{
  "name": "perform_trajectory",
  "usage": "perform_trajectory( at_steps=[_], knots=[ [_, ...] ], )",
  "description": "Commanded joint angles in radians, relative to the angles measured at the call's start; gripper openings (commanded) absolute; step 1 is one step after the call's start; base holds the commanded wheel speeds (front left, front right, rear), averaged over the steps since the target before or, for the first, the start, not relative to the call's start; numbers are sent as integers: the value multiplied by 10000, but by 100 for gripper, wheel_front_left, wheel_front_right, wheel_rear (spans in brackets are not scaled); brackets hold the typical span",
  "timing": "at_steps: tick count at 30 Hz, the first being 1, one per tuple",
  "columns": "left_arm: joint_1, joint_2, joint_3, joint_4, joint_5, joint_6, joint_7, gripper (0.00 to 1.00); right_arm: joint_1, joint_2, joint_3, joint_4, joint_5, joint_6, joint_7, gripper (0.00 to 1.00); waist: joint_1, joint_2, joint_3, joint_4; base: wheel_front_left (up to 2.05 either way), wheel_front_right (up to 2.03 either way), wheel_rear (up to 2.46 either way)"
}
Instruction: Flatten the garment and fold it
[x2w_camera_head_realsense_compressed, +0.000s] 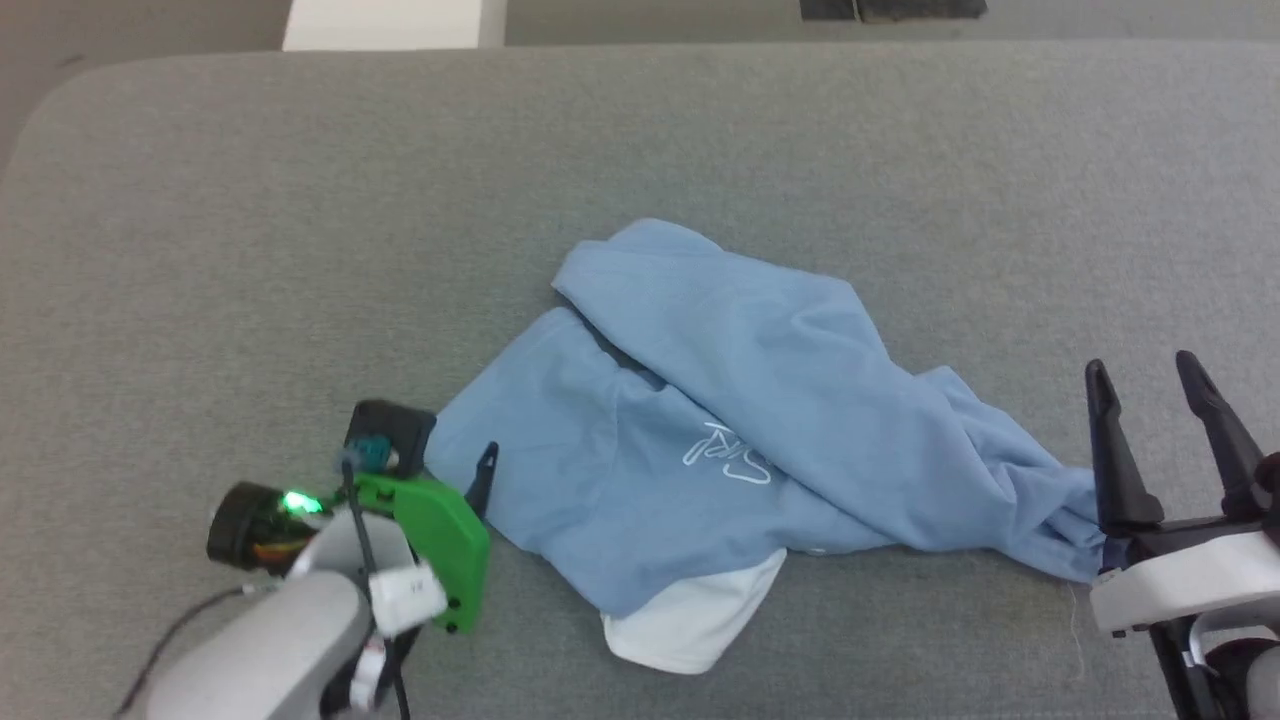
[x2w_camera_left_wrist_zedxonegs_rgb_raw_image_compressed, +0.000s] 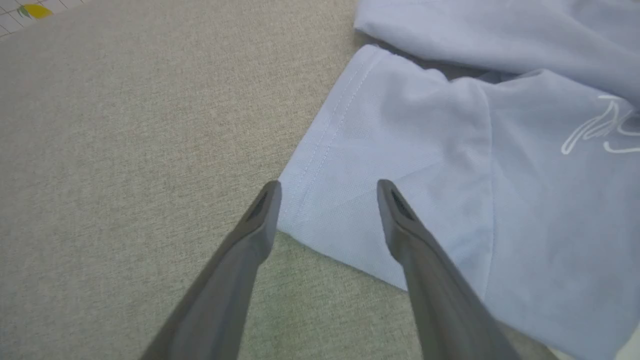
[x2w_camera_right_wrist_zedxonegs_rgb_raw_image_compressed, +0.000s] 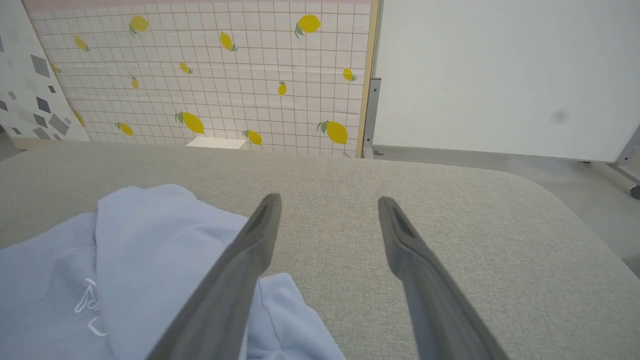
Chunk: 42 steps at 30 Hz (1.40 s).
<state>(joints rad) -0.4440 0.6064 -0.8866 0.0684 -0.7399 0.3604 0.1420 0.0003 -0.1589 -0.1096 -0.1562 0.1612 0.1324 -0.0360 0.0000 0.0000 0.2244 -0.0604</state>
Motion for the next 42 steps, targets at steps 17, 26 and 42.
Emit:
perform_trajectory(
  at_steps=[17, 26, 42],
  knots=[
    [-1518, 501, -280, 1281, -557, -761, 2522, 0, -205, 423, 233, 41, -399, -17, -274, 100, 0, 0, 832, -649, 0, 0, 0],
    [-916, 745, 941, 1430, -665, 395, 545, 0, -27, 216, 379, 40, -316, -17, 151, 100, 0, 0, 312, 138, 0, 0, 0],
    [-66, 409, 880, 449, -230, 726, -1093, 100, -525, -1230, 1424, -311, 744, -17, 3085, 100, 0, 0, 151, 1597, 0, 0, 0]
  ],
)
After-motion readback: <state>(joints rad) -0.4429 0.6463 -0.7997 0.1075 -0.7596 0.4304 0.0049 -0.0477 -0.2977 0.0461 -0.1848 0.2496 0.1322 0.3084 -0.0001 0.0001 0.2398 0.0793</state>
